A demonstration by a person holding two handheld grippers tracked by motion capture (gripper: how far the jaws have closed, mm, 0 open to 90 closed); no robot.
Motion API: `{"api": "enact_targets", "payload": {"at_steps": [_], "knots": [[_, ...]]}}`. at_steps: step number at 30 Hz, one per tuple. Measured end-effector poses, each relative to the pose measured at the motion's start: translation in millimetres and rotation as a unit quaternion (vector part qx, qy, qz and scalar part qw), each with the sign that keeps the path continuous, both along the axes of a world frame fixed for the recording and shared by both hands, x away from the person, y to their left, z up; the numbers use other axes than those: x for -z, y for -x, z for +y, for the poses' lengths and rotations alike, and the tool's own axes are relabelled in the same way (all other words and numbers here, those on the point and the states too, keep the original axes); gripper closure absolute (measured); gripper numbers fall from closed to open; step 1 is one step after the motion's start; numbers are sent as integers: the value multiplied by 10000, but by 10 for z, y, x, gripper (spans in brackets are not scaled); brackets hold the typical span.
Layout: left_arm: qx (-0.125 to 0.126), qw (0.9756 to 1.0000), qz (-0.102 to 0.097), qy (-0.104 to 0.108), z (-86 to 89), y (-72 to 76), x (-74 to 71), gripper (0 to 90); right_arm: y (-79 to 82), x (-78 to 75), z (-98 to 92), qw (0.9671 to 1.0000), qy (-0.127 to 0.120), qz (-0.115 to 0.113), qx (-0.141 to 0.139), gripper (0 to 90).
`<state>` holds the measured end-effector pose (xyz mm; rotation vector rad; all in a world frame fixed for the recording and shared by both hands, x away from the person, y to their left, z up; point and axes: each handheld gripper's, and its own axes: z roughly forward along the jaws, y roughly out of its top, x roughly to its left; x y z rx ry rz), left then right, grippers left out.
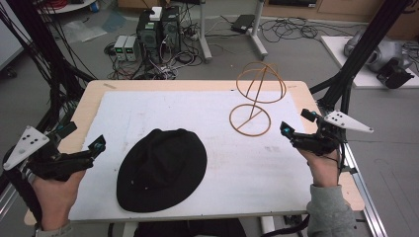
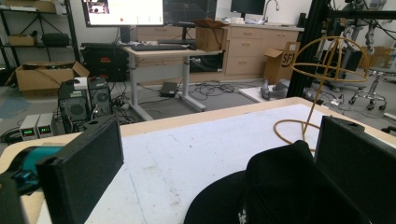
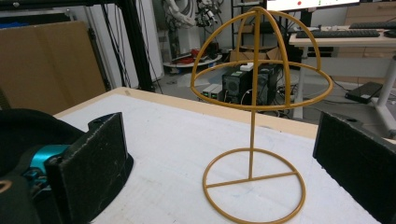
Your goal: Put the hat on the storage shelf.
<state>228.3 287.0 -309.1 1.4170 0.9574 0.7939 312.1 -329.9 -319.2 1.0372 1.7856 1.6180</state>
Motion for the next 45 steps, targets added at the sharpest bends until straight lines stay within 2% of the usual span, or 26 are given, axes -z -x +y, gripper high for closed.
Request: {"api": "enact_targets", "payload": {"at_steps": [17,24,32,39,45], "knots": [[-16,10000,-14,0,35,14,-23,17,-1,2,-1,10000,32,5,-32,21],[67,9999,53,-59,8,-3,-14,17,-9,6,1,10000,23,12,-51,21],[120,9999,23,-40,-5,0,-25,17,-8,10,4,10000,20,44,-60,21],[326,9995,42,-20,-43,-32,-44,18,-13,13,0,10000,30,47,-73,21],[553,9984,99,-44,-156,-56,-55,17,-9,6,-18,10000,-38,39,-67,21]]}}
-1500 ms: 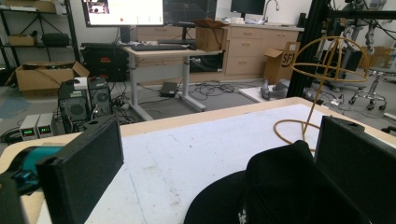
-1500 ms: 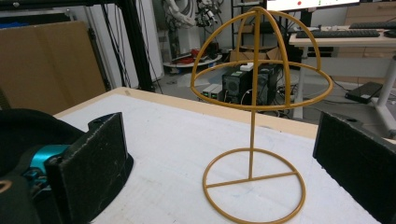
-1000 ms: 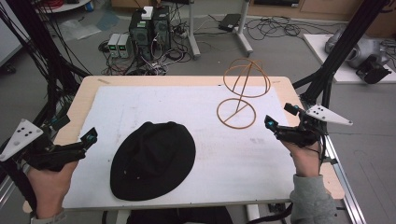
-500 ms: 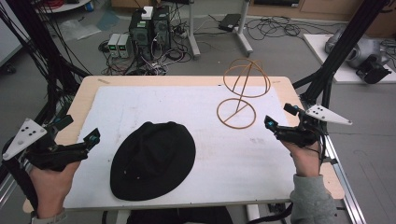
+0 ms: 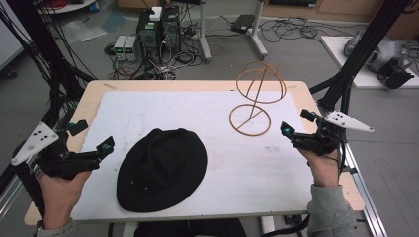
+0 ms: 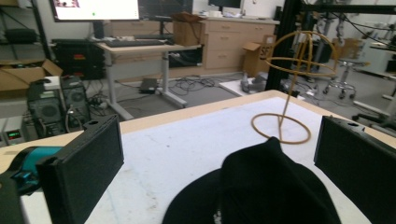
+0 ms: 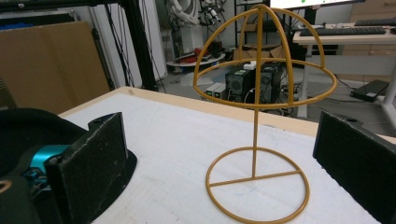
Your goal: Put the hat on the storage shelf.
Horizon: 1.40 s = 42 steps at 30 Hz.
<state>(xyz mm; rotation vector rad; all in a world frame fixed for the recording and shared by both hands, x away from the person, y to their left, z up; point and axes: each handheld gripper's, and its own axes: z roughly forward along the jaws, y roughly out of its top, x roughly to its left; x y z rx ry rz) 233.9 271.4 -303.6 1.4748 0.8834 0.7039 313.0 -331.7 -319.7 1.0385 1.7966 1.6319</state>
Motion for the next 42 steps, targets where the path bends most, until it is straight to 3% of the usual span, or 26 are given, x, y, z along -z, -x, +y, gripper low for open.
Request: {"api": "enact_targets", "payload": {"at_steps": [8,15,21,29,38,42], "knots": [[456,9989,92,-86,-157,-42,-47,17,1,-5,-26,10000,-35,-23,6,21],[852,9962,177,-104,-289,-110,-91,17,1,-6,-12,10000,-27,3,-60,21],[1284,9912,260,-172,-432,-220,-97,18,4,-12,-10,10000,-30,13,-81,21],[1633,9852,435,-286,-603,-362,-61,20,9,-18,-19,9999,-45,3,-117,21],[1842,9793,692,-475,-758,-542,21,24,12,-22,-22,9999,-60,4,-147,21],[1862,9780,804,-493,-790,-607,92,24,15,-28,-26,9998,-48,-2,-167,21]]}}
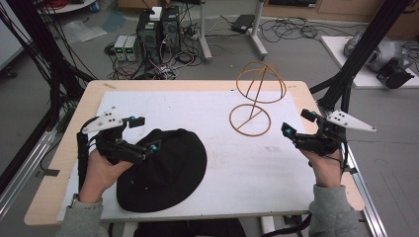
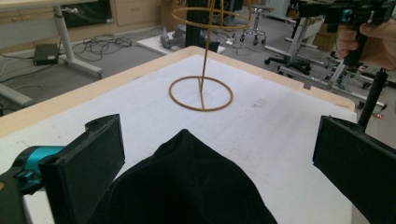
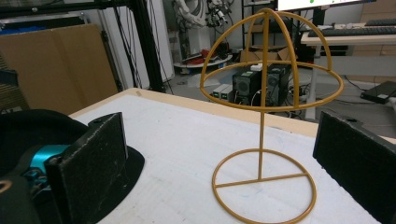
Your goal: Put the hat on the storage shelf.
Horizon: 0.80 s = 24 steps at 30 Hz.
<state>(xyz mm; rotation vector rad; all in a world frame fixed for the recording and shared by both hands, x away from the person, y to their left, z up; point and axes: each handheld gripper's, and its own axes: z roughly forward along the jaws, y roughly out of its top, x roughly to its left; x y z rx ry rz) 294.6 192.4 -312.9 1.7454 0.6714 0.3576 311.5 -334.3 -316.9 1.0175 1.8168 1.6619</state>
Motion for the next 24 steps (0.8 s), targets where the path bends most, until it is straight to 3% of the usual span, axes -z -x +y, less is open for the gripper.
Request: {"api": "enact_targets", "payload": {"at_steps": [10,14,18,24], "knots": [[-62,9996,221,-187,-19,-92,132,43,3,-1,-2,10000,31,-2,-14,21],[-89,9988,314,-359,-27,-116,159,125,1,3,11,10000,62,17,-39,21],[-15,9973,539,-507,-31,-148,199,235,2,2,14,10000,60,20,-50,21],[-14,9957,672,-638,-43,-177,244,294,3,3,11,10000,63,21,-56,21]]}}
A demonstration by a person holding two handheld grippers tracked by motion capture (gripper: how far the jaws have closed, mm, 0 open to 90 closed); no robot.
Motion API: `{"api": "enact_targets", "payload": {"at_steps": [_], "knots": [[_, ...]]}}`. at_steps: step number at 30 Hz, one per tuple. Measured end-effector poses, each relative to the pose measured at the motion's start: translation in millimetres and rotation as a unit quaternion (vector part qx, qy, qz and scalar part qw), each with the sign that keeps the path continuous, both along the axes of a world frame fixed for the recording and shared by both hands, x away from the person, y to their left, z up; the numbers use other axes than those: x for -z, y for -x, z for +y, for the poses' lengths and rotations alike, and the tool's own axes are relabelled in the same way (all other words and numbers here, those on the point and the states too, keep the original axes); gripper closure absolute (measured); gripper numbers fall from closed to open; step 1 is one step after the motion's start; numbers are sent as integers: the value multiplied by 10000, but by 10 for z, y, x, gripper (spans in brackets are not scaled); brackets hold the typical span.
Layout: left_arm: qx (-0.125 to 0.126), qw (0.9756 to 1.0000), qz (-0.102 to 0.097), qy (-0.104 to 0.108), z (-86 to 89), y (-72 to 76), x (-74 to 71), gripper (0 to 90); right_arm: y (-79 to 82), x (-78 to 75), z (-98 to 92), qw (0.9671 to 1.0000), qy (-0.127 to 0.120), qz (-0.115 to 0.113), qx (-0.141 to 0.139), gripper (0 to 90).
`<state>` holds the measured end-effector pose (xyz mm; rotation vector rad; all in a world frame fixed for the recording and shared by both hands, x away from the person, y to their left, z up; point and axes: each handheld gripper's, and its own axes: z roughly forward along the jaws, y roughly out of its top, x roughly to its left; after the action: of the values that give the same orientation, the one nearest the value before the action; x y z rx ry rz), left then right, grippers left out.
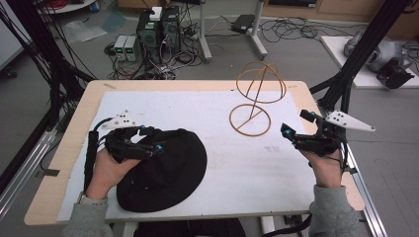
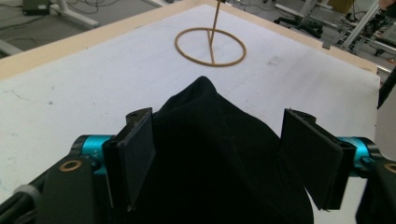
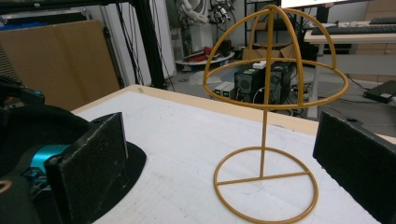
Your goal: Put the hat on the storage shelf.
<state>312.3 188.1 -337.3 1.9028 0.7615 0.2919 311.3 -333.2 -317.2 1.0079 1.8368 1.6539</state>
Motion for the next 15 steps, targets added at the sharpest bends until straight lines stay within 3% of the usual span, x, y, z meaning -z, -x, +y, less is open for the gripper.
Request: {"api": "enact_targets", "payload": {"at_steps": [15], "knots": [[-149,9997,169,-118,15,-45,39,511,1,-2,1,10000,-4,-11,3,21]]}}
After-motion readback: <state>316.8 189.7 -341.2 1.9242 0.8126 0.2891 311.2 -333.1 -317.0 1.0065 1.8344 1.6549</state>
